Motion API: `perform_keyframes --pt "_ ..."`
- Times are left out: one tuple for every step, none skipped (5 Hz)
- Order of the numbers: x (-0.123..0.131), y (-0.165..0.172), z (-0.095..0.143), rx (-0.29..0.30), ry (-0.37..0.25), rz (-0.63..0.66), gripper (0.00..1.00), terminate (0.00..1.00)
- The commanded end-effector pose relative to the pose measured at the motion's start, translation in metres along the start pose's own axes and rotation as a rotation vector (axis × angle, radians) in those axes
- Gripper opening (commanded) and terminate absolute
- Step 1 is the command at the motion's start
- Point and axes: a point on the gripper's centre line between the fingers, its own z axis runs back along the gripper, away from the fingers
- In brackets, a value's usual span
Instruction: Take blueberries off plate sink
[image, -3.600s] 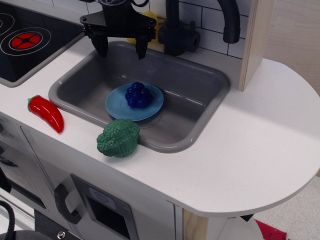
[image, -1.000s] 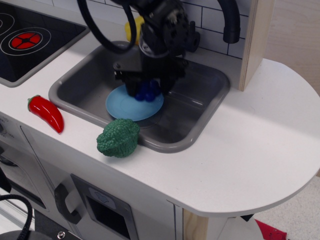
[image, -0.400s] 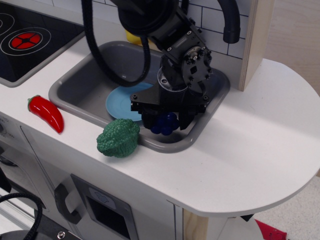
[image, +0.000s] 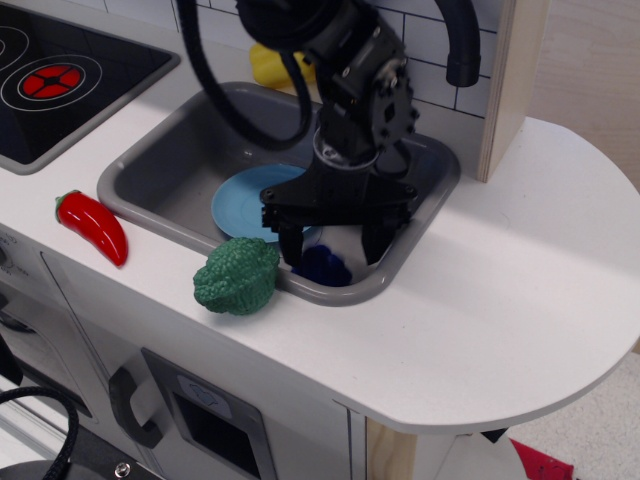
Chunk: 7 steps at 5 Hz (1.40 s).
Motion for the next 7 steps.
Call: perform_keyframes --pt "0.014 0.003 0.027 -0.075 -0.010 0.023 1.00 0.00" --pt "0.025 0.002 0.047 -0.126 -0.013 0.064 1.00 0.00" --pt "0.035 0.002 0.075 -0.138 -0.104 0.080 1.00 0.00" --pt "0.045 0.006 0.104 -0.171 -0.160 0.070 1.00 0.00" --pt "0.045 0.006 0.104 -0.171 -0.160 0.070 1.00 0.00" --pt "0.045 0.006 0.104 -0.171 -0.160 0.070 1.00 0.00" --pt "0.045 0.006 0.104 -0.171 -0.160 0.070 1.00 1.00"
